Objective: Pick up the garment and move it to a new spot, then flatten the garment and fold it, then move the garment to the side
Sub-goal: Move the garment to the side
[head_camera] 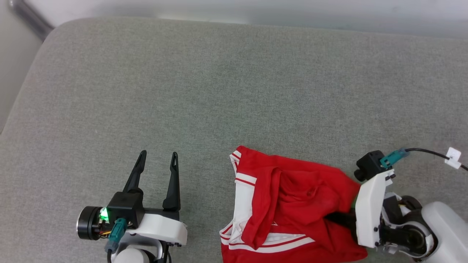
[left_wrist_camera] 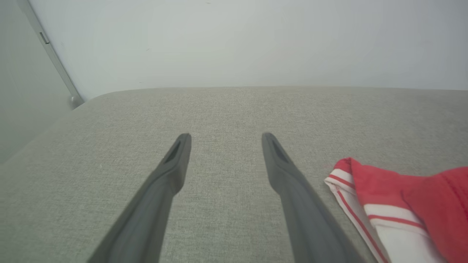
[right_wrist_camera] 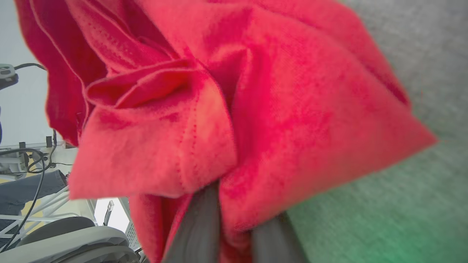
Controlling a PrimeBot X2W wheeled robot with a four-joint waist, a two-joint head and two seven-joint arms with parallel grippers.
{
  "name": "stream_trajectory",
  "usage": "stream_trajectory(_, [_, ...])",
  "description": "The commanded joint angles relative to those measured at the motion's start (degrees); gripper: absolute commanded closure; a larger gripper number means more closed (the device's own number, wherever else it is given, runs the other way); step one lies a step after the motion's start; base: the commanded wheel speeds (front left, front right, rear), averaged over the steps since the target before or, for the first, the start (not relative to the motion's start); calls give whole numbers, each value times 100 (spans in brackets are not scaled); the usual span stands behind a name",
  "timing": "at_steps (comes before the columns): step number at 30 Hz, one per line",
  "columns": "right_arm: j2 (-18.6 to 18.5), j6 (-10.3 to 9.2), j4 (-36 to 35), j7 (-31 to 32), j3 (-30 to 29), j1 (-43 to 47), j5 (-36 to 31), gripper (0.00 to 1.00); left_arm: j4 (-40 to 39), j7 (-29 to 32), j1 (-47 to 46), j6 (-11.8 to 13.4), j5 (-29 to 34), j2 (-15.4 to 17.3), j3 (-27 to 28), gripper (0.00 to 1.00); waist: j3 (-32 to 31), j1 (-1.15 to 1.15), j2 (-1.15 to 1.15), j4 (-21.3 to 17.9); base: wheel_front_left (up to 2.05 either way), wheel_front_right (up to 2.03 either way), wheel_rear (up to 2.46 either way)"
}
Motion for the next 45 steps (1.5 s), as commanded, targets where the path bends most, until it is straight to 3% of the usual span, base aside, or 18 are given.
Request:
stream_trajectory(1, [19, -12, 55, -68, 194, 67, 9, 100, 25, -13, 36, 33, -17, -3, 12, 0, -83, 0, 0, -17, 0, 0, 0])
stream_trajectory(12, [-885, -8, -910, -627, 833, -652, -61, 100, 7, -13, 423, 107, -92, -2, 90, 0, -750, 0, 0, -344, 0, 0, 0])
stream_trajectory(18, [-1444, -8, -1557, -527, 1162, -1107, -224, 100, -64, -13, 599, 97, -111, -2, 195, 0, -842, 0, 0, -926, 0, 0, 0])
stream_trajectory(24, [-1894, -8, -1757, -489, 1102, -1364, -302, 100, -173, -13, 489, 92, -67, -3, 268, 0, -618, 0, 0, -1561, 0, 0, 0])
stream_trajectory(32, [-2466, -8, -1130, -922, 625, -1538, -688, 100, -282, -13, 130, -72, 113, 2, 366, 0, -11, 0, 0, -1991, 0, 0, 0])
stream_trajectory(39, [-2963, -9, -285, -1209, 232, -1749, -1155, 100, -353, -13, -165, -241, 250, 93, 420, 0, 531, 0, 0, -1999, 0, 0, 0])
stream_trajectory(45, [-3103, -9, 613, -1423, -168, -2106, -1621, 100, -499, -13, -450, -337, 345, 156, 426, 0, 1110, 0, 0, -1947, 0, 0, 0])
